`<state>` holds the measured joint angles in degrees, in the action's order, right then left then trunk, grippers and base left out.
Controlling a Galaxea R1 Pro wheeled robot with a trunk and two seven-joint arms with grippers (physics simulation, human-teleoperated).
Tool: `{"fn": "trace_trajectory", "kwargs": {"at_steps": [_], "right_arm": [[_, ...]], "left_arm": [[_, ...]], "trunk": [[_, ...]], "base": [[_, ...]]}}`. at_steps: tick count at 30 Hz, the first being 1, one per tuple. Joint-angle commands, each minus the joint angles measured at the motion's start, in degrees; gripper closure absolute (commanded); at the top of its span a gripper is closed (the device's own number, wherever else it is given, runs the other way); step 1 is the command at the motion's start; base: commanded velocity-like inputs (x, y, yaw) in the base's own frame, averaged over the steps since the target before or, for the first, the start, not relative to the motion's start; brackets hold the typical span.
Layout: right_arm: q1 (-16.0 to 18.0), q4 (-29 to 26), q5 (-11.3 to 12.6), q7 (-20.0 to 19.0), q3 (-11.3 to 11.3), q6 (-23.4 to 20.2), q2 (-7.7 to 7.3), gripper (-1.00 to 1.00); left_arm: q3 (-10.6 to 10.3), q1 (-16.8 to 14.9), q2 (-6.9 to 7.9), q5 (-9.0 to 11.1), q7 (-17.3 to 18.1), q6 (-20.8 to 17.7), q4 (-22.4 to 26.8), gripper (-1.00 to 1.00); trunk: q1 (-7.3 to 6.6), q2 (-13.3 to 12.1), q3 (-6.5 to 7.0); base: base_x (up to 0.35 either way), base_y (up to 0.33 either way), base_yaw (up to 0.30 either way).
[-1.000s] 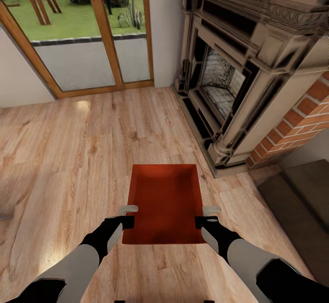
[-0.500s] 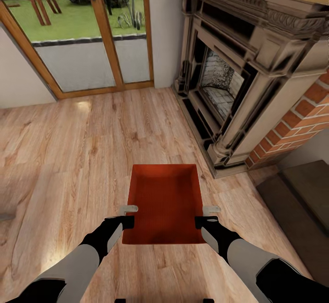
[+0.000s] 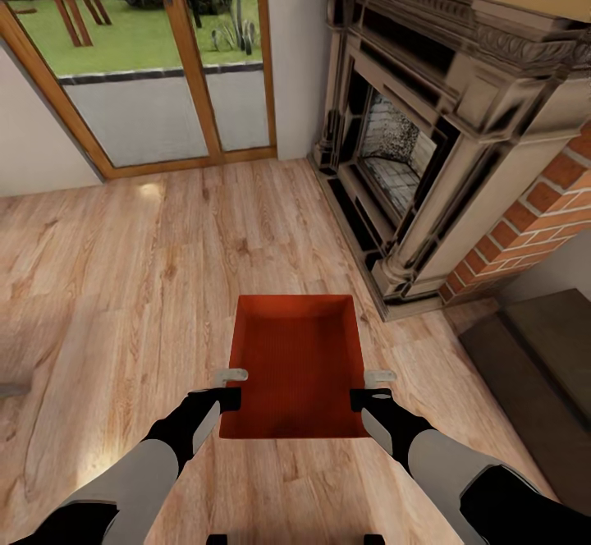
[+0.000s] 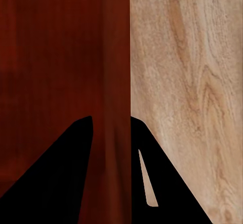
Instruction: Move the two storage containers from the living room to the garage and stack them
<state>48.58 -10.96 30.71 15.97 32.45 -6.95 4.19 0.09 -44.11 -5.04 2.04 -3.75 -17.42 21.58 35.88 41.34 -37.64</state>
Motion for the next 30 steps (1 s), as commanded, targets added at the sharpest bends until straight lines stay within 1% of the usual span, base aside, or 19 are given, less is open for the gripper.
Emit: {"fn": "trace_trajectory", "kwargs": {"at_steps": [1, 18, 30], "right_arm": [[0.03, -0.38, -0.22, -1.04, 1.04, 0.14, -0.06, 1.0], [0.03, -0.38, -0.22, -1.04, 1.04, 0.14, -0.06, 1.0], [0.03, -0.38, -0.2, -0.81, 1.04, 0.1, 0.03, 1.0]], "left_arm": [[0.18, -0.01, 0.03, 1.12, -0.56, -0.34, -0.06, 1.0], [0.18, -0.01, 0.03, 1.12, -0.56, -0.34, 0.12, 1.0], [0.19, -0.01, 0.03, 1.12, -0.56, -0.14, 0.22, 1.0]], "trunk": [[-0.21, -0.37, 0.14], [-3.95, -7.19, 3.19], [-3.95, -7.19, 3.19]], "base": [[0.0, 0.0, 0.0], [0.0, 0.0, 0.0], [0.0, 0.0, 0.0]]}}
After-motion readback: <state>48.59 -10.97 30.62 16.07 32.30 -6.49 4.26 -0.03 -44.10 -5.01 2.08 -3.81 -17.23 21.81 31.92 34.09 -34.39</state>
